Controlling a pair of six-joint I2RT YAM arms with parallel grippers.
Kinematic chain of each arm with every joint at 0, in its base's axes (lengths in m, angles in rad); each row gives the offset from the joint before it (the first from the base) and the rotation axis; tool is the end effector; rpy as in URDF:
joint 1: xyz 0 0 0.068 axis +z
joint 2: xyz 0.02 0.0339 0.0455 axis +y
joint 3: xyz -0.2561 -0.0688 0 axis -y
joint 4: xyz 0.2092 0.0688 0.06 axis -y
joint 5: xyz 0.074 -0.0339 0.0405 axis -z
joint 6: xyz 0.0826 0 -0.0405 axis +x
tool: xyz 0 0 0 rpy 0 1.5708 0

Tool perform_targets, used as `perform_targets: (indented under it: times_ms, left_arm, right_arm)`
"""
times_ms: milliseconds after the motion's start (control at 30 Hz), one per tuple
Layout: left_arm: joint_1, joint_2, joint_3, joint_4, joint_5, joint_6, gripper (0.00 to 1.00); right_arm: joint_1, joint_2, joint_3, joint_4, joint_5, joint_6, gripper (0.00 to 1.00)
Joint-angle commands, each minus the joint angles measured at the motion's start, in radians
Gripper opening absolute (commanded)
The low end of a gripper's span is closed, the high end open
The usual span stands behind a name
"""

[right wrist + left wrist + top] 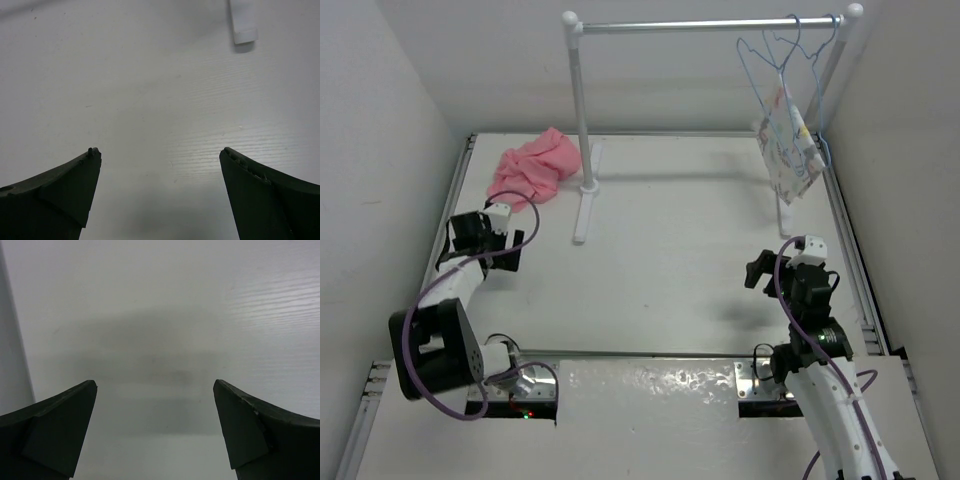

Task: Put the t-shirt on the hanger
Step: Pick up the T-shirt from the hanger.

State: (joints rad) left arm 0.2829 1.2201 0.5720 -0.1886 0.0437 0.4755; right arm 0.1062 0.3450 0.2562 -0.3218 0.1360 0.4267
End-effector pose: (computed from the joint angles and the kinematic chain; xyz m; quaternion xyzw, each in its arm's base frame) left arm 0.2313 0.0635 0.1594 0.0975 0.9281 0.1139 0.3408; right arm 0.1360 0.0032 0.1791 0.1699 0.8178 0.0892 0.5425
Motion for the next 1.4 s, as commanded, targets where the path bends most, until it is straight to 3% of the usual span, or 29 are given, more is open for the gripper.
perform_targets:
  times_ms: [0,67,100,200,300,500,600,667,700,767,800,933,1067,1267,1367]
  left_arm:
    - [0.004,0.134,0.145,-0.040,0.217,0.129,1.00]
    - [0.004,0.247,0.338,-0.069,0.214,0.095,1.00]
    - [0.006,0.380,0.427,-0.098,0.188,0.054,1.00]
    - [0.002,0.616,0.859,-0.245,0.230,-0.018,0.99]
    - [-0.031,0.794,1.097,-0.241,0.184,-0.055,1.00]
    - [-0.128,1.028,1.299,-0.197,0.028,-0.044,1.00]
    - [-0.136,1.081,1.318,-0.163,0.073,-0.086,0.98]
    - [-0.137,1.088,1.316,-0.163,0.144,-0.107,0.90]
    - [-0.136,1.084,1.304,-0.163,0.171,-0.121,0.71]
    - [-0.136,1.066,1.289,-0.160,0.209,-0.135,0.46]
    - [-0.136,1.056,1.277,-0.167,0.208,-0.140,0.00]
    - [-0.129,0.885,1.143,-0.212,0.292,-0.082,0.00]
    - [-0.137,0.473,0.942,-0.303,0.399,0.105,0.00]
    - [-0.253,0.075,0.918,-0.581,0.596,0.382,0.00]
    - [-0.319,0.108,1.083,-0.809,0.761,0.475,0.00]
  right_arm:
    - [0.001,-0.006,0.008,0.046,0.031,-0.003,0.99]
    - [0.000,-0.009,0.008,0.040,0.037,-0.008,0.99]
    - [0.001,-0.018,0.006,0.038,0.039,-0.009,0.99]
    - [0.000,-0.043,0.000,0.029,0.068,-0.017,0.99]
    - [0.000,-0.057,-0.011,0.035,0.080,-0.020,0.99]
    - [0.000,-0.028,-0.017,0.061,0.089,-0.017,0.99]
    - [0.000,0.001,-0.023,0.079,0.067,-0.011,0.99]
    - [0.000,0.017,-0.017,0.076,0.062,-0.009,0.99]
    - [0.000,0.022,-0.014,0.073,0.065,-0.012,0.99]
    - [0.000,0.028,-0.011,0.061,0.076,-0.014,0.99]
    - [0.000,0.026,-0.012,0.059,0.076,-0.014,0.99]
    - [0.001,0.009,-0.014,0.058,0.070,-0.016,0.99]
    - [0.000,0.003,-0.002,0.046,0.065,-0.014,0.99]
    - [0.000,0.011,0.024,0.044,0.016,-0.025,0.99]
    - [0.000,0.022,0.032,0.044,-0.025,-0.026,0.99]
